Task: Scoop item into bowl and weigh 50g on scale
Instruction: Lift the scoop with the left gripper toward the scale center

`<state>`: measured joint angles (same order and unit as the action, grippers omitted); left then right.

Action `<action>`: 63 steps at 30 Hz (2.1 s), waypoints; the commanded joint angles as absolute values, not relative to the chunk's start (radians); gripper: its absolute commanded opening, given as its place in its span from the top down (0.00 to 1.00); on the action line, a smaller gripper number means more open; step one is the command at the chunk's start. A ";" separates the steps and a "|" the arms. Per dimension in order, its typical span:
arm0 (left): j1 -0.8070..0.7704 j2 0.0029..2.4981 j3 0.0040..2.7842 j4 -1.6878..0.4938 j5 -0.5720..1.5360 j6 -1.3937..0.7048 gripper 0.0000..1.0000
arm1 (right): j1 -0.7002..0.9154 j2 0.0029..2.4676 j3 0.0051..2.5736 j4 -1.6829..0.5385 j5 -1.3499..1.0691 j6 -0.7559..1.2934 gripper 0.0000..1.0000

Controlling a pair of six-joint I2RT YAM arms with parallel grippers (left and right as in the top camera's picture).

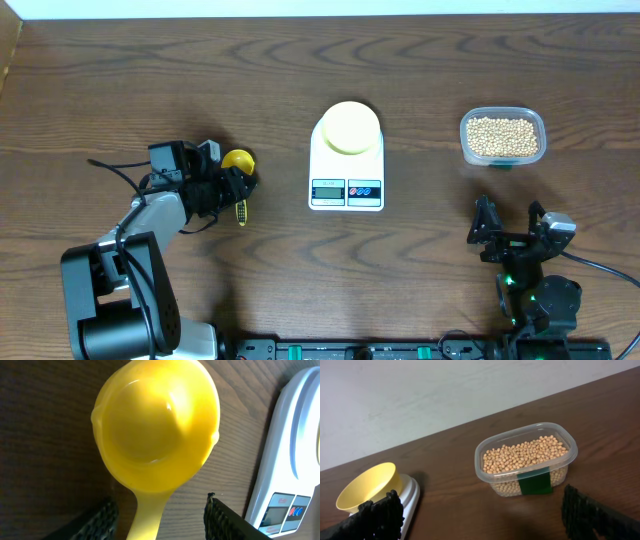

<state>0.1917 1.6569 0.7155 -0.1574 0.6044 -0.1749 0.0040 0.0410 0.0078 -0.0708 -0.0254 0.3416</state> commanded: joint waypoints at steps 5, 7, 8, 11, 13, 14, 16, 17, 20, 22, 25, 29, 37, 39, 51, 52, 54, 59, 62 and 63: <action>0.189 1.719 0.657 -0.208 0.531 -0.165 0.66 | 0.014 0.038 0.006 -0.075 -0.017 0.352 0.01; 0.189 1.719 0.657 -0.208 0.531 -0.165 0.69 | 0.014 0.038 0.006 -0.075 -0.017 0.352 0.01; 0.189 1.719 0.657 -0.208 0.531 -0.165 0.70 | 0.014 0.038 0.006 -0.075 -0.017 0.352 0.01; 0.189 1.719 0.657 -0.208 0.533 -0.166 0.71 | 0.014 0.038 0.006 -0.075 -0.017 0.352 0.01; 0.189 1.718 0.658 -0.208 0.553 -0.166 0.73 | 0.014 0.038 0.006 -0.075 -0.017 0.352 0.01; 0.189 1.717 0.658 -0.207 0.570 -0.166 0.74 | 0.014 0.038 0.006 -0.075 -0.017 0.352 0.01; 0.189 1.711 0.659 -0.204 0.599 -0.166 0.78 | 0.014 0.038 0.006 -0.075 -0.017 0.352 0.01; 0.189 1.702 0.659 -0.204 0.609 -0.169 0.78 | 0.014 0.038 0.006 -0.075 -0.017 0.352 0.01; 0.189 1.663 0.659 -0.204 0.611 -0.169 0.80 | 0.014 0.038 0.006 -0.075 -0.017 0.352 0.01; 0.189 1.634 0.659 -0.205 0.624 -0.175 0.80 | 0.014 0.038 0.006 -0.075 -0.017 0.352 0.01; 0.189 1.591 0.659 -0.204 0.669 -0.196 0.87 | 0.014 0.038 0.006 -0.075 -0.017 0.351 0.01; 0.189 1.536 0.659 -0.205 0.714 -0.212 0.91 | 0.014 0.038 0.006 -0.075 -0.017 0.352 0.01; 0.189 1.392 0.659 -0.196 0.865 -0.313 0.93 | 0.014 0.038 0.006 -0.075 -0.017 0.352 0.01; 0.189 1.347 0.659 -0.197 0.892 -0.319 0.93 | 0.014 0.038 0.006 -0.075 -0.017 0.352 0.01; 0.189 1.051 0.659 -0.032 1.040 -0.643 0.93 | 0.014 0.038 0.006 -0.075 -0.003 0.351 0.01; 0.189 1.028 0.659 -0.013 1.040 -0.673 0.93 | 0.014 0.038 0.006 -0.075 -0.003 0.351 0.01; 0.189 0.974 0.659 0.026 1.040 -0.722 0.93 | 0.014 0.038 0.006 -0.075 -0.003 0.352 0.01; 0.188 0.865 0.659 0.093 1.040 -0.788 0.93 | 0.014 0.038 0.006 0.155 -0.265 0.848 0.01; 0.183 0.814 0.659 0.174 1.039 -0.880 0.93 | 0.014 0.038 0.006 0.213 -0.290 1.163 0.01; 0.177 0.809 0.659 0.189 1.039 -0.898 0.93 | 0.014 0.038 0.006 0.262 -0.297 1.161 0.01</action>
<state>0.1883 0.8444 0.6586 0.1467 1.0225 -0.7956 0.0040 0.0414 0.0067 0.2005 -0.2222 0.8913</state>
